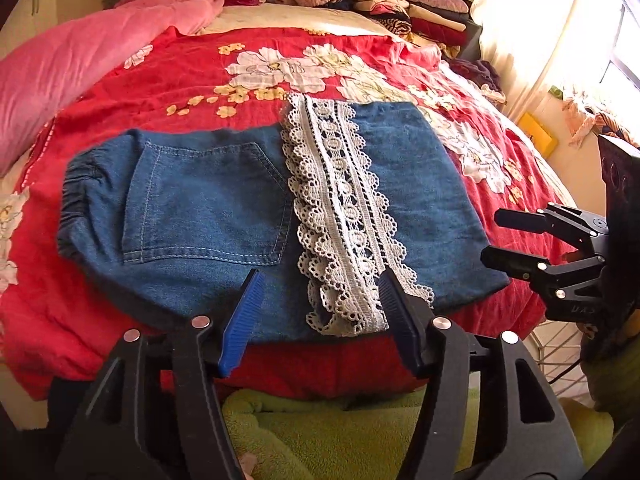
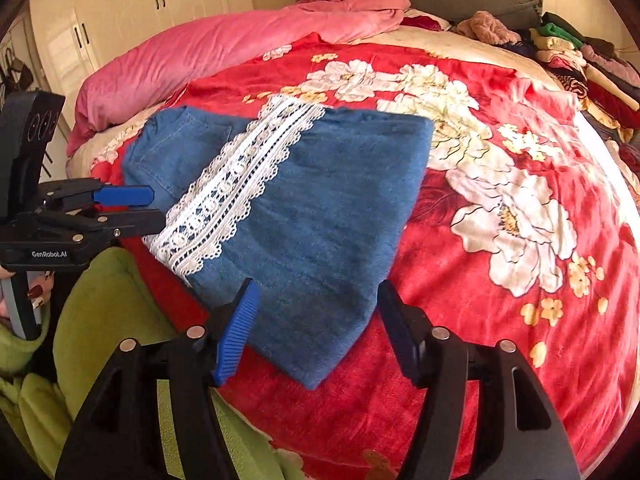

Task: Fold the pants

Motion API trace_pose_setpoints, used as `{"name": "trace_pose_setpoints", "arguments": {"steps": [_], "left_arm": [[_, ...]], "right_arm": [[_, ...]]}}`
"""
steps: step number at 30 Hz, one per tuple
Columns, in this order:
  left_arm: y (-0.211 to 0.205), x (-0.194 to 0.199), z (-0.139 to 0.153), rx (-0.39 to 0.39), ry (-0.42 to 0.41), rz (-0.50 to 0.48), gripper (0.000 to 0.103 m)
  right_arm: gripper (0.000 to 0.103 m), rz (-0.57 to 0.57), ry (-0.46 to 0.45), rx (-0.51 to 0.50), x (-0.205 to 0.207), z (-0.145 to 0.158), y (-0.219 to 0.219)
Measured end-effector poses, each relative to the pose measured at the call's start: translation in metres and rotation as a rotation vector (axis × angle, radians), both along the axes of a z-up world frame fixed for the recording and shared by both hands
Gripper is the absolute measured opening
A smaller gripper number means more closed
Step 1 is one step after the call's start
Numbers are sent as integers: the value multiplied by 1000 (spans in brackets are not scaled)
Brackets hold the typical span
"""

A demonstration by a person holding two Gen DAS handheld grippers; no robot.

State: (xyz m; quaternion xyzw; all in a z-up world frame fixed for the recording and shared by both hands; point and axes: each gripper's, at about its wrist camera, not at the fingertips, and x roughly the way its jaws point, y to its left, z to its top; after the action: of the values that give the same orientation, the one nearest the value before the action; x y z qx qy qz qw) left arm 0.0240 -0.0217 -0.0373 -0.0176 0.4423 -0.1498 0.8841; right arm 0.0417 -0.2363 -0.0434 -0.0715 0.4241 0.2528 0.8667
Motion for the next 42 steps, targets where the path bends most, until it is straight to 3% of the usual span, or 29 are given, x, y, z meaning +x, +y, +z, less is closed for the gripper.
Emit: {"name": "trace_pose_setpoints", "arguments": {"steps": [4, 9, 11, 14, 34, 42], "left_arm": [[1, -2, 6, 2, -18, 8, 62], [2, -3, 12, 10, -36, 24, 77], [4, -3, 15, 15, -43, 32, 85], [7, -4, 19, 20, -58, 47, 92], [45, -13, 45, 24, -137, 153, 93], [59, -17, 51, 68, -176, 204, 93]], "right_arm": [[79, -25, -24, -5, -1, 7, -3], [82, -39, -53, -23, -2, 13, -4], [92, -52, -68, -24, -2, 16, -6], [92, -65, -79, -21, -2, 19, -8], [92, -50, -147, -28, 6, 48, 11], [92, -26, -178, -15, 10, 63, 24]]}}
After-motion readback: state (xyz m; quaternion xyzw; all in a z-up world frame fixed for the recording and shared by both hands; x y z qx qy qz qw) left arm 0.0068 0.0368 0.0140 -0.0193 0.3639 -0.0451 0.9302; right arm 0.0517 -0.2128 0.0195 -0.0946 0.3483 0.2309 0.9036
